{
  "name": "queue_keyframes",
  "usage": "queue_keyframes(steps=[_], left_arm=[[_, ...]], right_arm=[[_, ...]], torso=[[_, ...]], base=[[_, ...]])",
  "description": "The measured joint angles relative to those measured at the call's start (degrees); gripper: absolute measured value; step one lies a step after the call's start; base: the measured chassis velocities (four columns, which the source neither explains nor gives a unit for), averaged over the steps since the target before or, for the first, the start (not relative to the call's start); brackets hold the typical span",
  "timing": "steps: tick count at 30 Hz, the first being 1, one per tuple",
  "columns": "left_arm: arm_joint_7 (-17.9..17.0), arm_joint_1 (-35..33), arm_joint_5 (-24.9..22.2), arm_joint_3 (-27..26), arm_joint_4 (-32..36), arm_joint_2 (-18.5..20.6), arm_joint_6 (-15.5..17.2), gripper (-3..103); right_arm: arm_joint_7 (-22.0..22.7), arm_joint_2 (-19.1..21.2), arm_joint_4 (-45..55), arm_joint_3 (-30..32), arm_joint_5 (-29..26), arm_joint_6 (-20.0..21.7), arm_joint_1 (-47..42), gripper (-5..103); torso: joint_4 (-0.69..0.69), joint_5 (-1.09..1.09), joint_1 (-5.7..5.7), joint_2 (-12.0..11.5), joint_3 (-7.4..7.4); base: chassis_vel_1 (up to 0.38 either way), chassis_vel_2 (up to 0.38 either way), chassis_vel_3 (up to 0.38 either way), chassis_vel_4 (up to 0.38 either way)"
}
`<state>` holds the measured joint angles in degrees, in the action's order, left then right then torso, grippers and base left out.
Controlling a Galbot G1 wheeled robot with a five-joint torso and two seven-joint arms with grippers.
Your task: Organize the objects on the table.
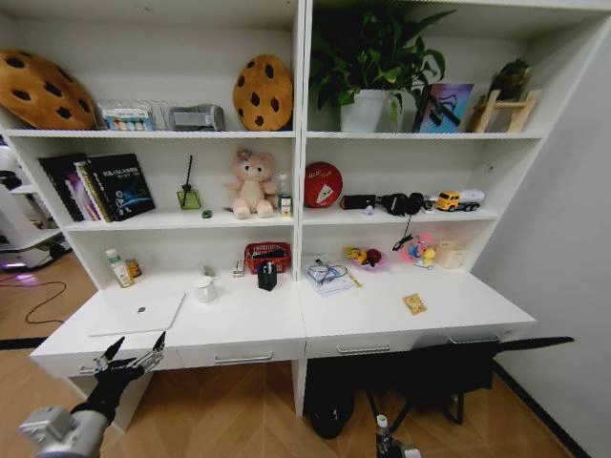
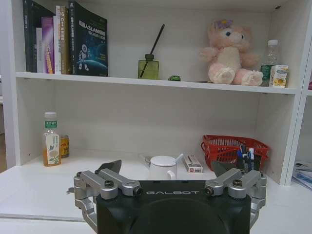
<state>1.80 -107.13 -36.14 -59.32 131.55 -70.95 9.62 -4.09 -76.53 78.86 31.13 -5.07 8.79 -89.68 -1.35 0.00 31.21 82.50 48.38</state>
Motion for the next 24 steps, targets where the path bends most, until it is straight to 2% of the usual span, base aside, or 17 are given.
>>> queue_keyframes(steps=[10, 17, 20, 23, 24], left_arm=[[0.0, 0.0, 0.0, 0.0, 0.0, 0.0, 0.0, 100], [0.0, 0.0, 0.0, 0.0, 0.0, 0.0, 0.0, 100], [0.0, 0.0, 0.0, 0.0, 0.0, 0.0, 0.0, 100], [0.0, 0.0, 0.0, 0.0, 0.0, 0.0, 0.0, 100], [0.0, 0.0, 0.0, 0.0, 0.0, 0.0, 0.0, 100]], right_arm=[[-1.8, -0.2, -0.8, -0.3, 2.3, -2.6, -0.1, 24], [-5.2, -1.5, -4.1, -1.0, 6.0, -5.5, 2.4, 24], [-6.6, -2.4, -8.6, -1.4, 7.8, -7.7, 6.0, 24], [-9.2, -4.3, -20.8, -1.6, 12.3, -14.4, 14.4, 24], [-9.2, -4.3, -20.8, -1.6, 12.3, -14.4, 14.4, 24]], torso=[[0.0, 0.0, 0.05, 0.0, 0.01], [-0.01, -0.01, 0.05, 0.0, 0.01], [0.0, 0.0, 0.01, 0.0, 0.0], [0.01, 0.01, 0.0, 0.0, 0.01], [0.01, 0.01, 0.0, 0.0, 0.01]], base=[[-0.16, 0.135, 0.139, -0.123], [-0.053, 0.074, 0.043, -0.067], [0.0, 0.0, 0.0, 0.0], [0.014, -0.011, -0.003, 0.018], [0.0, 0.0, 0.0, 0.0]])
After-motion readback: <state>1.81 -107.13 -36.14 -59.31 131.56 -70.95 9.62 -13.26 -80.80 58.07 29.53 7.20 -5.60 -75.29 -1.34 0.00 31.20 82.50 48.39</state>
